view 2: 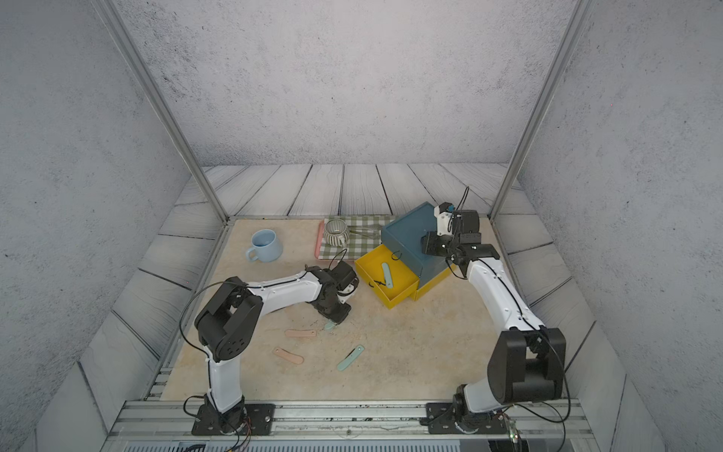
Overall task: Place the fruit knives into the drawer by color
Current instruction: Pick up the fruit knife from the center of the board.
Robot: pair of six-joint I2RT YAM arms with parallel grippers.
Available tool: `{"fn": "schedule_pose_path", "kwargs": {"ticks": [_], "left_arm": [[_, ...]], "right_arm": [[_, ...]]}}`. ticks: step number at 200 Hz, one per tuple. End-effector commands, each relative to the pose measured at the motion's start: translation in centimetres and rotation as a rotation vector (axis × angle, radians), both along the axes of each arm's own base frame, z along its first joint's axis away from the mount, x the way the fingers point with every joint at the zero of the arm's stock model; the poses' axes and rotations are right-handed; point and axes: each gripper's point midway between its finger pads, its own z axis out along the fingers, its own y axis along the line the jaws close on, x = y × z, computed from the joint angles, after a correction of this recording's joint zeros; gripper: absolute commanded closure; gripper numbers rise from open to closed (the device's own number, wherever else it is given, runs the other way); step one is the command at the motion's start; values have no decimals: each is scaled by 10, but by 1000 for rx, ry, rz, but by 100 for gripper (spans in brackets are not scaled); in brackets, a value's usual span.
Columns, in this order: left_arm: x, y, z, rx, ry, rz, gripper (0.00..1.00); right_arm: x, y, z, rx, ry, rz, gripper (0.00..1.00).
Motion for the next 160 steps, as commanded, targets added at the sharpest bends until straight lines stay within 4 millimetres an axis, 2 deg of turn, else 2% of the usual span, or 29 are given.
{"fn": "schedule_pose_path", "kwargs": {"ticks": [1,32,69,111,137,160], "left_arm": [[-8,11,-17,67,42,19,81],[-11,23,-18,105,33,54,94],[-11,38,6,113,-37,134,96],[-8,49,48,97,-114,212,96],[-4,42,79,31,-146,232,96],[3,35,116,-39,-198,245,95]], "right_arm": [[-94,-21,-130,-127,586,-39,91],[-94,-21,-131,-126,587,-38,91],[-94,-21,-131,-126,587,-41,91],[-94,-20,-130,-120,585,-38,91],[-93,-20,-130,-121,585,-39,91],[-94,-20,-130,-122,588,-39,91]]}}
